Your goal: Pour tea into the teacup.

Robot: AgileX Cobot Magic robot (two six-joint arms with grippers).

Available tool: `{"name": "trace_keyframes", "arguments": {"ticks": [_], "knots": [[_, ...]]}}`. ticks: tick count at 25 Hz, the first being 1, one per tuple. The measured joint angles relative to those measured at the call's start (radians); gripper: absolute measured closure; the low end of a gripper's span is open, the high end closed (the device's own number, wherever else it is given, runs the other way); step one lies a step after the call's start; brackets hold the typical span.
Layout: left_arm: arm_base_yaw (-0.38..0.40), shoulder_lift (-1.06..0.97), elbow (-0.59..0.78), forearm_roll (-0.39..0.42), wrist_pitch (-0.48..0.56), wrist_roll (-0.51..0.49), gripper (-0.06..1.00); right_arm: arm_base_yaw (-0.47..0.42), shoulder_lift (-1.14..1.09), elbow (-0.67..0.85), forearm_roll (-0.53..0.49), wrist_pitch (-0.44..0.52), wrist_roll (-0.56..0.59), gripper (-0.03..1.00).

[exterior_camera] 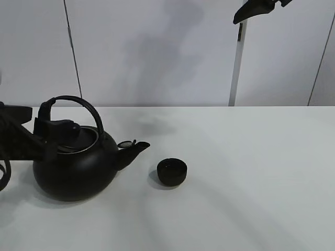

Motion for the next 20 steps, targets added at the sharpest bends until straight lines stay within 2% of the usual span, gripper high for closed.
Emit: {"name": "trace_keyframes", "arguments": {"ticks": [12,20], "knots": [[0.000,0.000,-0.033,0.008,0.004,0.000,0.38,0.000,0.000,0.000,0.000,0.000,0.000,0.34],[0.000,0.000,-0.033,-0.016,0.027,0.000,0.38,0.000,0.000,0.000,0.000,0.000,0.000,0.34]]}}
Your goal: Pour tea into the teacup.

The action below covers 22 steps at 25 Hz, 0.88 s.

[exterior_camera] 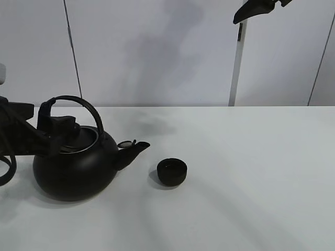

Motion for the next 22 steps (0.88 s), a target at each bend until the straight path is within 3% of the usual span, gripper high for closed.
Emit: {"name": "trace_keyframes", "arguments": {"ticks": [11,22], "knots": [[0.000,0.000,0.000,-0.052,0.026,0.027,0.38,0.000,0.000,0.000,0.000,0.000,0.000,0.34],[0.000,0.000,0.000,-0.020,0.026,0.026,0.38,0.000,0.000,0.000,0.000,0.000,0.000,0.34]]}}
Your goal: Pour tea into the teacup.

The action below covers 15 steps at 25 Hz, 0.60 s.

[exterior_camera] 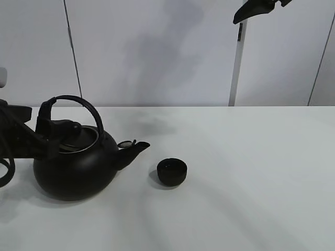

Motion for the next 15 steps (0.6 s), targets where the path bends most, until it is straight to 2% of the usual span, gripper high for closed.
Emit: {"name": "trace_keyframes", "arguments": {"ticks": [15], "knots": [[0.000,0.000,0.000,0.016,0.008,-0.019,0.38,0.000,0.000,0.000,0.000,0.000,0.000,0.34]]}}
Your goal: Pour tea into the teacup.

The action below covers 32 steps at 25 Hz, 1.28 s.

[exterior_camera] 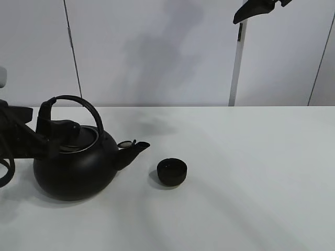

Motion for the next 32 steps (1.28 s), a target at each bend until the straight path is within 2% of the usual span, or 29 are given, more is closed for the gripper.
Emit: {"name": "trace_keyframes", "arguments": {"ticks": [6,17,32], "knots": [[0.000,0.000,0.031,0.000,-0.046,0.000,0.38,0.000,0.000,0.000,0.000,0.000,0.000,0.34],[0.000,-0.002,0.054,0.020,-0.047,-0.027,0.38,0.000,0.000,0.000,0.000,0.000,0.000,0.34],[0.000,-0.143,0.064,0.020,-0.031,-0.031,0.38,0.000,0.000,0.000,0.000,0.000,0.000,0.34]]}}
